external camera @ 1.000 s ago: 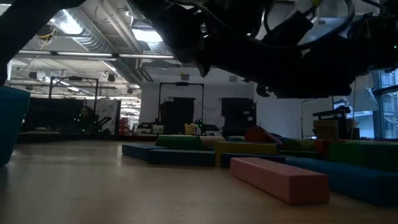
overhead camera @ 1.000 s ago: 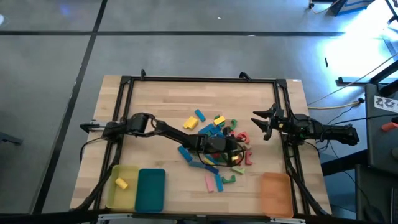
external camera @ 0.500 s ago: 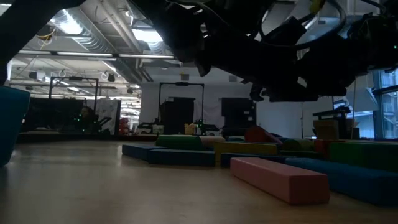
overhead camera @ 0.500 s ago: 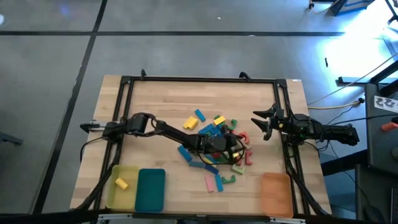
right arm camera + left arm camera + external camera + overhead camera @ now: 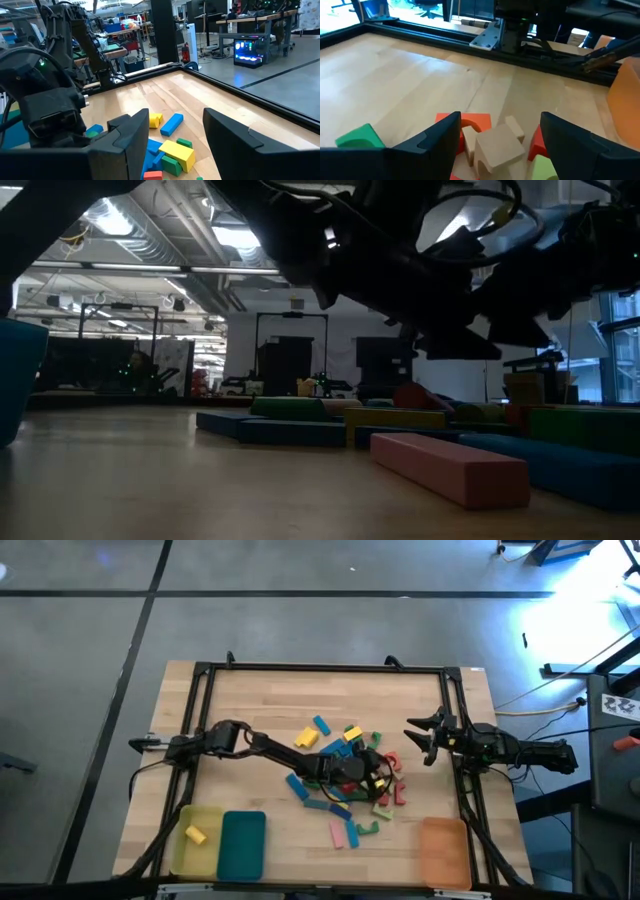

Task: Sort blocks by size
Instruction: Put the brown arch block into the blue bin

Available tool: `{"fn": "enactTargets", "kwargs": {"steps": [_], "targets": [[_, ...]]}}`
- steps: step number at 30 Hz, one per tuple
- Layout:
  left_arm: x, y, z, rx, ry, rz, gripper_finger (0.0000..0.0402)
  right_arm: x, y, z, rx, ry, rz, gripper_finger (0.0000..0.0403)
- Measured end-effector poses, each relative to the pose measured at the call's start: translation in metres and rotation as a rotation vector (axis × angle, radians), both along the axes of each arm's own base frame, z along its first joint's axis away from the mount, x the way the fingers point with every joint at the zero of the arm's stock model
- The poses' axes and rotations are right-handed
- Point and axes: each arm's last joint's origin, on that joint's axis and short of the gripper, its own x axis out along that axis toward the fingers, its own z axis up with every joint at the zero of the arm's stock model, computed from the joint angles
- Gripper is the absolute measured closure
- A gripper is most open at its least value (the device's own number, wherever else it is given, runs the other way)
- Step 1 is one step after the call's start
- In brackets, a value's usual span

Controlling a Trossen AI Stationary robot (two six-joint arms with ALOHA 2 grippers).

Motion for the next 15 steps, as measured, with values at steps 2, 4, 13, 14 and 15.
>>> {"fn": "enactTargets", "kwargs": {"steps": [2,4,13,14,15], "targets": [[0.000,0.000,-0.001,-0.008,-0.006,0.001,0.0148,0.000,0.000,0.000,0.000,0.000,0.000,0.0213],[0.000,-0.001,-0.003,-0.011,-0.001,0.001,0.0148,0.000,0.000,0.000,0.000,0.000,0.000,0.0213],[0.002,-0.001,-0.014,-0.022,-0.023,0.004,0.0148,0.000,0.000,0.001,0.000,-0.007,0.000,0.0213],[0.003,-0.001,-0.014,-0.017,-0.027,0.003,0.0148,0.000,0.000,0.001,0.000,-0.007,0.000,0.0213],[0.003,-0.001,-0.014,-0.011,-0.026,0.001,0.0148,0.000,0.000,0.001,0.000,-0.009,0.000,0.0213]]}}
